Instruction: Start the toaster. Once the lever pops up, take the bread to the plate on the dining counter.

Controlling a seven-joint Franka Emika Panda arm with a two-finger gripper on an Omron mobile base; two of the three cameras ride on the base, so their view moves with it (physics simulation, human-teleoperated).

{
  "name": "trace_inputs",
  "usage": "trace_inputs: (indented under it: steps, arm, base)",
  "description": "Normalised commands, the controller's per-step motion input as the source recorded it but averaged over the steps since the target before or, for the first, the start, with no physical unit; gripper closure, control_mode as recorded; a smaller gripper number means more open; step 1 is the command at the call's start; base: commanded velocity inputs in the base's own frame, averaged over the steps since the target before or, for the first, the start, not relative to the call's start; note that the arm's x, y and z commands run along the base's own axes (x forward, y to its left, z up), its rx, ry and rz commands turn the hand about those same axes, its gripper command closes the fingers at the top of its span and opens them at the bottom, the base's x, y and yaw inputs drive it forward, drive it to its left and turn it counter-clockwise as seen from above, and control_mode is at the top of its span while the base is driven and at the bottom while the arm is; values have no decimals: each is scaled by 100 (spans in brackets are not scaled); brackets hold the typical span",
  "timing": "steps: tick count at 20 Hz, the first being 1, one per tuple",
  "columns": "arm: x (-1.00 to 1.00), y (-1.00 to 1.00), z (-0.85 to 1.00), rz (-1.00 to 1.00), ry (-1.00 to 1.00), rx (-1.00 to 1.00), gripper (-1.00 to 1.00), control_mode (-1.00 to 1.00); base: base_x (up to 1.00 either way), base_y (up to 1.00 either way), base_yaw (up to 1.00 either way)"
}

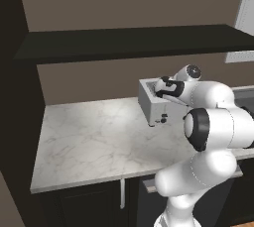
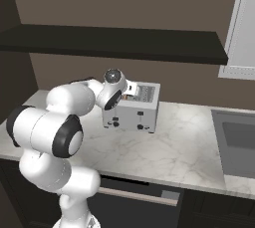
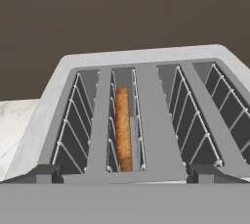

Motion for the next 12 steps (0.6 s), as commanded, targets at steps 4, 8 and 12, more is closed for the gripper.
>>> trace_inputs:
  steps: [4, 8, 12]
  arm:
    - [0, 0, 0, 0, 0, 0, -100, -100]
    - [0, 0, 0, 0, 0, 0, -100, -100]
    - [0, 0, 0, 0, 0, 0, -100, -100]
  base:
    - [0, 0, 0]
    - [0, 0, 0]
    - [0, 0, 0]
